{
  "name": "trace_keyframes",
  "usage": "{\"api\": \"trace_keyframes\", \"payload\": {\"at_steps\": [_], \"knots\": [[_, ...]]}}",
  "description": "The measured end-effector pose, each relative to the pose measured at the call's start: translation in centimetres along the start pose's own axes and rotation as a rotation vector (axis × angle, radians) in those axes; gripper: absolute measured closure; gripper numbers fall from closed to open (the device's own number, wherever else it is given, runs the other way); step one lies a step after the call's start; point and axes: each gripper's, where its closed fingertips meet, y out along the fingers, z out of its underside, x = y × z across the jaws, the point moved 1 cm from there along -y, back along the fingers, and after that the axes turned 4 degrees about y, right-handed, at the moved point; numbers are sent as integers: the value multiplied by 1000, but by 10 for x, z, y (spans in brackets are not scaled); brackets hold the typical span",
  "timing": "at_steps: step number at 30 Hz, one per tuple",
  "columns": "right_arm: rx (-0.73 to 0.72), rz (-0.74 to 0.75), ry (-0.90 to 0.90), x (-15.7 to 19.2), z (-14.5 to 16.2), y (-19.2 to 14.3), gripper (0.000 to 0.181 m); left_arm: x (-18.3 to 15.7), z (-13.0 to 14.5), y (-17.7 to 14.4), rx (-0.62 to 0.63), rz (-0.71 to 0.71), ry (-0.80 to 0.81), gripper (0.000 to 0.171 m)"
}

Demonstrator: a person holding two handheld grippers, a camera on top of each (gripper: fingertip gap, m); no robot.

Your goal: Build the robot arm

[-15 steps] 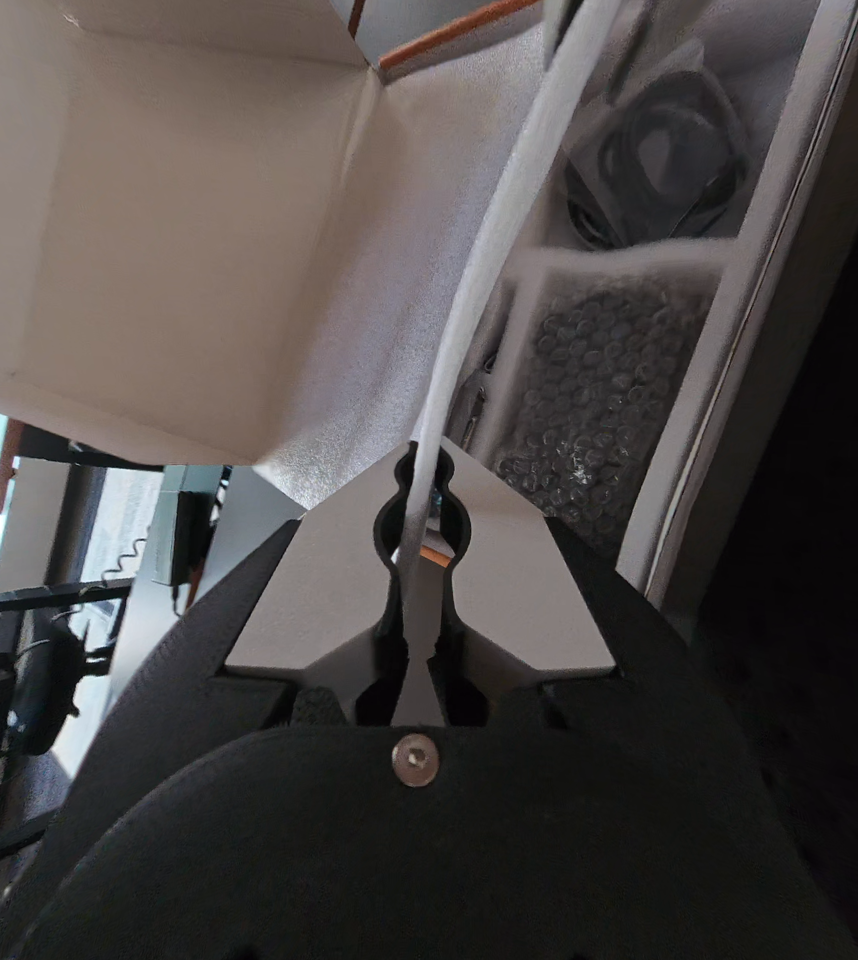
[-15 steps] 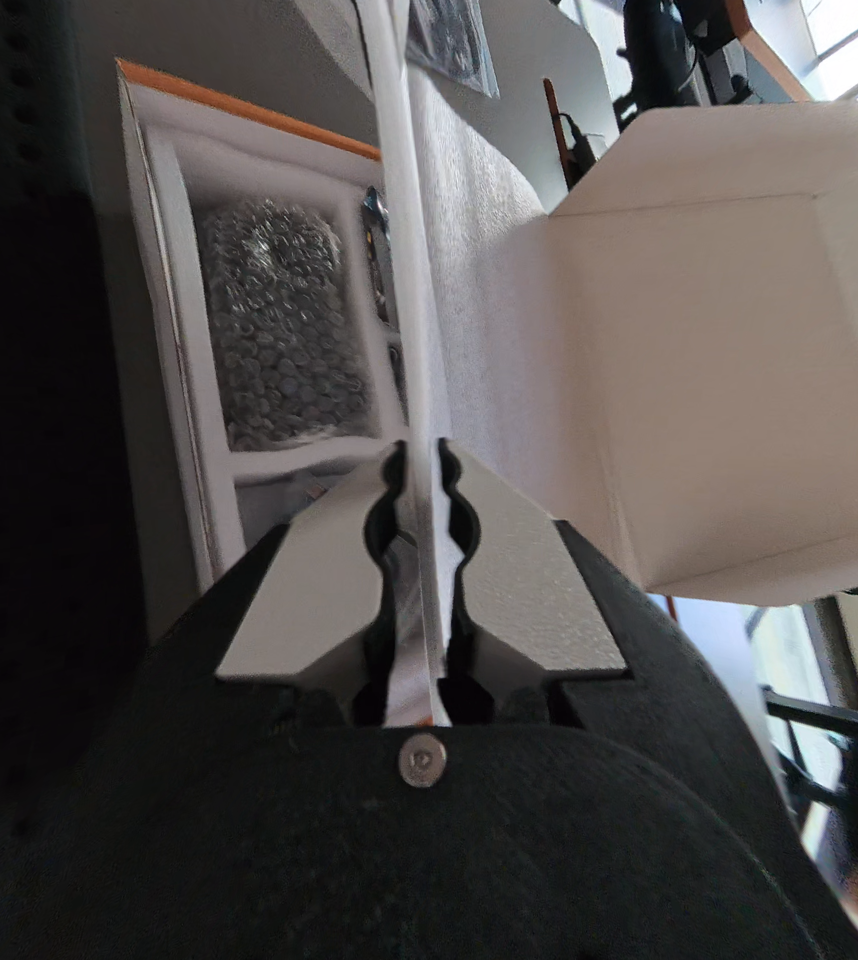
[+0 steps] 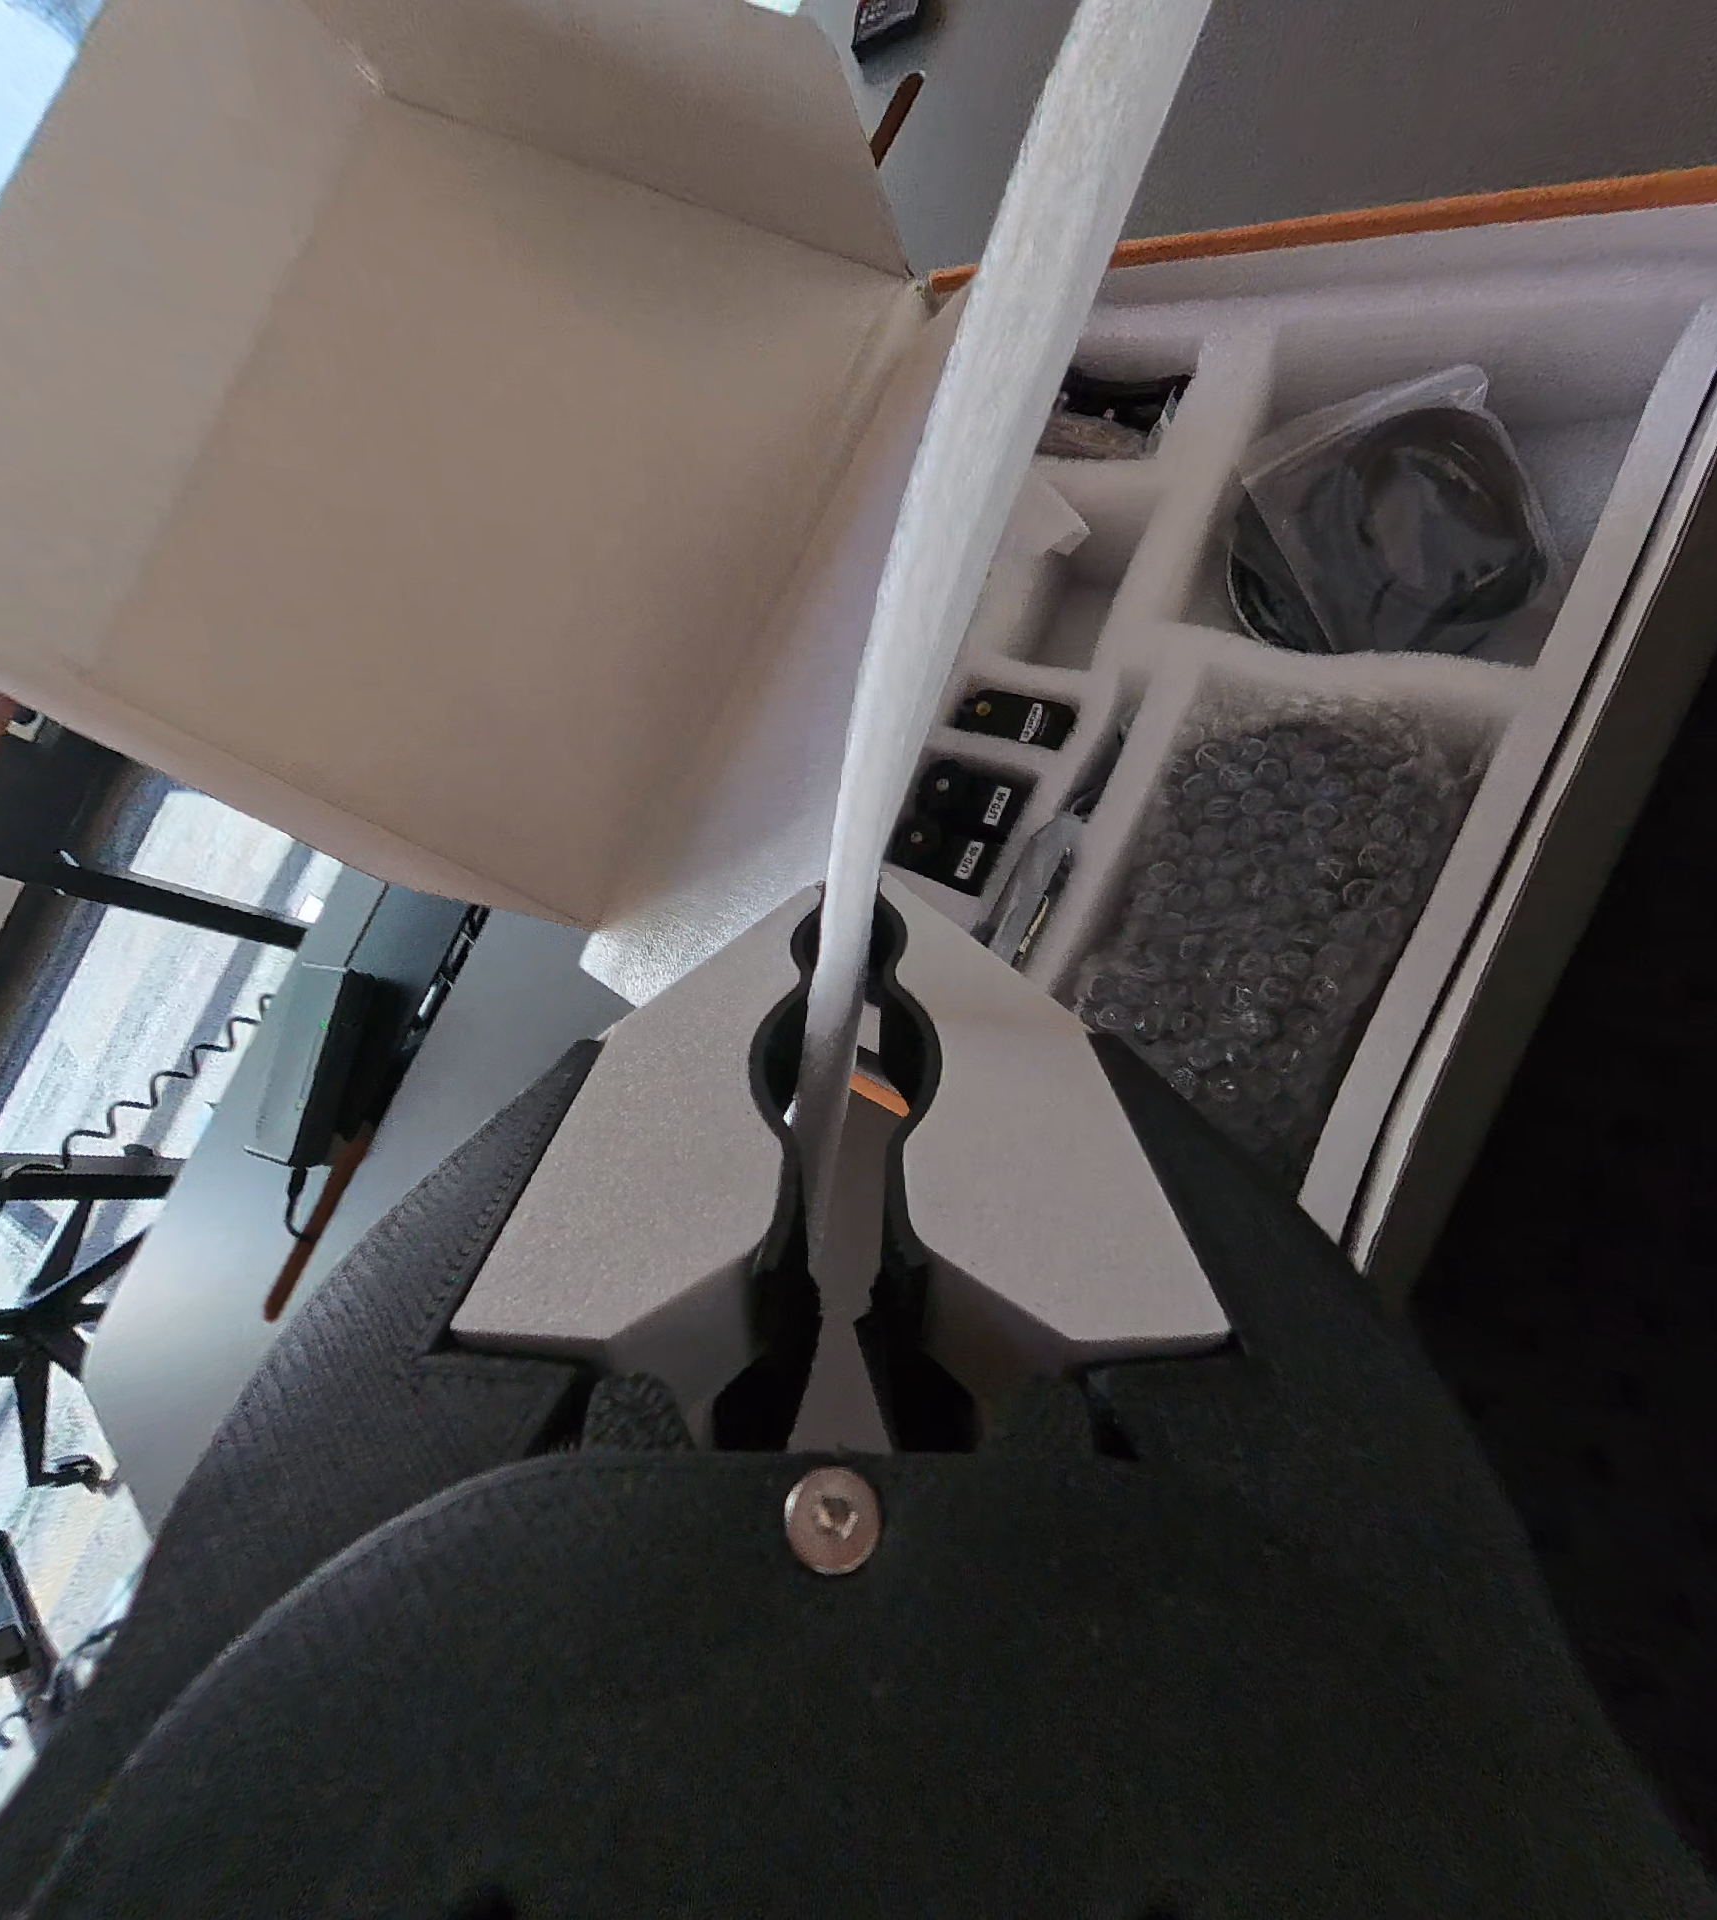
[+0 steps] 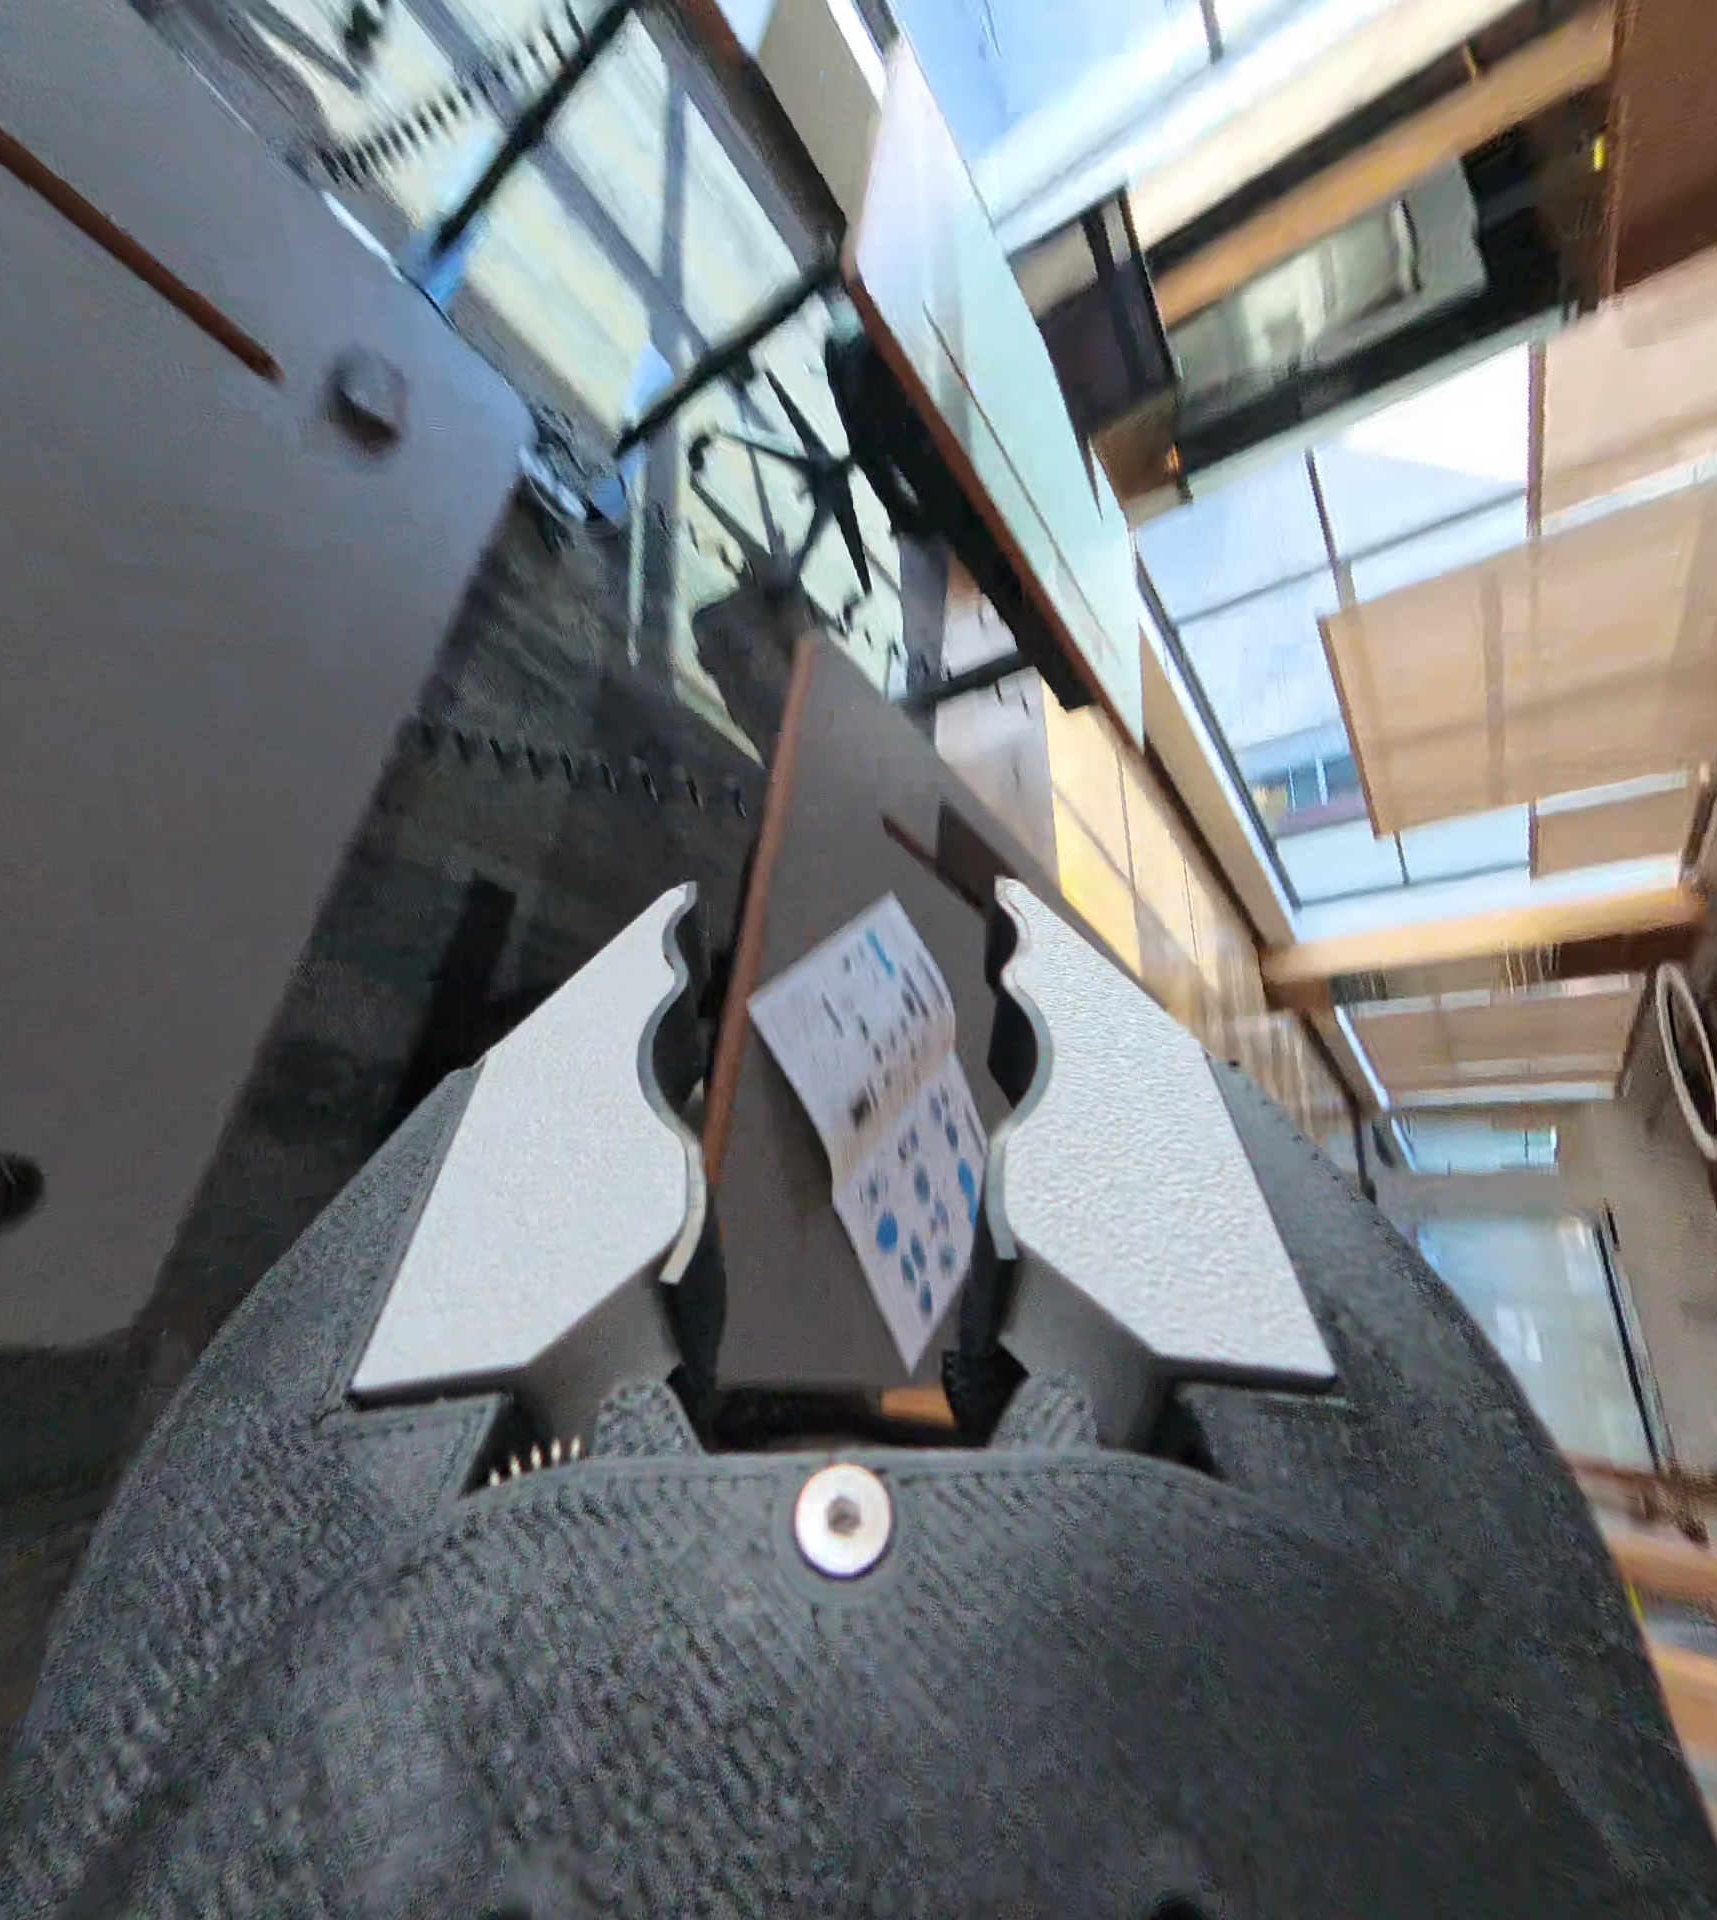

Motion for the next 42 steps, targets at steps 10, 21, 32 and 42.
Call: {"api": "trace_keyframes", "payload": {"at_steps": [10,21,32,42], "knots": [[-259,-408,-39,190,-39,10,117,-5,-39,3,-2,21,102,169],[-666,-605,-519,443,-207,-3,103,-30,-52,-6,67,74,207,169],[-803,-283,-756,390,-225,-3,179,-36,-44,-56,-212,215,-89,127],[-759,146,-707,273,-63,41,179,-31,38,-55,-173,195,-267,127]]}}
